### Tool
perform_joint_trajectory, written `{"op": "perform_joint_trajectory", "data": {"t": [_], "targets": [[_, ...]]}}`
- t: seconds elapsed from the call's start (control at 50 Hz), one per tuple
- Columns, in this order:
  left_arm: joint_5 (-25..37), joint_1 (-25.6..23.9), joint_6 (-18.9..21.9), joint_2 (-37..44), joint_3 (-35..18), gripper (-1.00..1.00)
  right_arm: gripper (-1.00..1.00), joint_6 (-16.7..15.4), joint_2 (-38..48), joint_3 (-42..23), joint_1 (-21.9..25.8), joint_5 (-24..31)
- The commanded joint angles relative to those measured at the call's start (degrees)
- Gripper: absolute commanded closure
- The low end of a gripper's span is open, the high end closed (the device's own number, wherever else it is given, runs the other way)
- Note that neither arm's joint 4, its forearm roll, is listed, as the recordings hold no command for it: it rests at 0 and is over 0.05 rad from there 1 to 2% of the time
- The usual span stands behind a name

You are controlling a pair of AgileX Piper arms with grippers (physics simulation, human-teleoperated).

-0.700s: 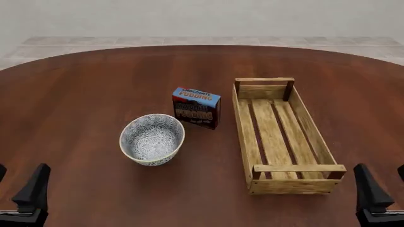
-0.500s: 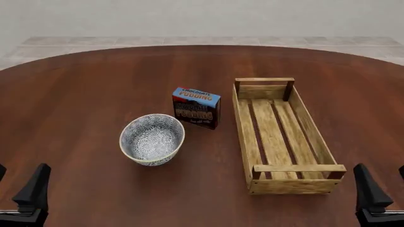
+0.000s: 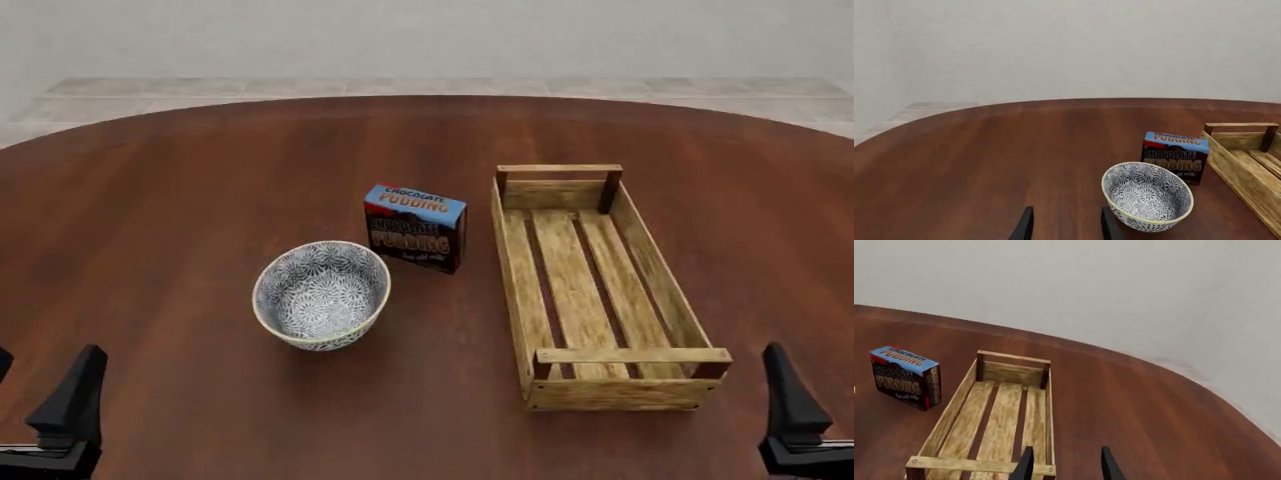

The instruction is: Pick up the bowl on the left and put it in the tray.

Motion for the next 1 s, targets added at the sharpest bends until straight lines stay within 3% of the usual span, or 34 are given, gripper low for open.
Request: {"op": "perform_joint_trajectory", "data": {"t": [0.02,0.18,0.36,0.44,0.62,1.0], "targets": [[0.00,0.00,0.00,0.01,0.00,-1.00,-1.00,-2.29,7.44,-1.80,2.42,-3.22],[0.00,0.00,0.00,0.01,0.00,-1.00,-1.00,-2.80,8.61,-6.88,4.05,-0.17],[0.00,0.00,0.00,0.01,0.00,-1.00,-1.00,-3.29,14.66,-9.10,5.88,-2.82],[0.00,0.00,0.00,0.01,0.00,-1.00,-1.00,-1.52,18.65,-11.55,8.88,-3.30],[0.00,0.00,0.00,0.01,0.00,-1.00,-1.00,-2.44,24.37,-15.46,13.84,-4.15],[0.00,0.00,0.00,0.01,0.00,-1.00,-1.00,0.51,34.80,-22.65,22.63,-7.76]]}}
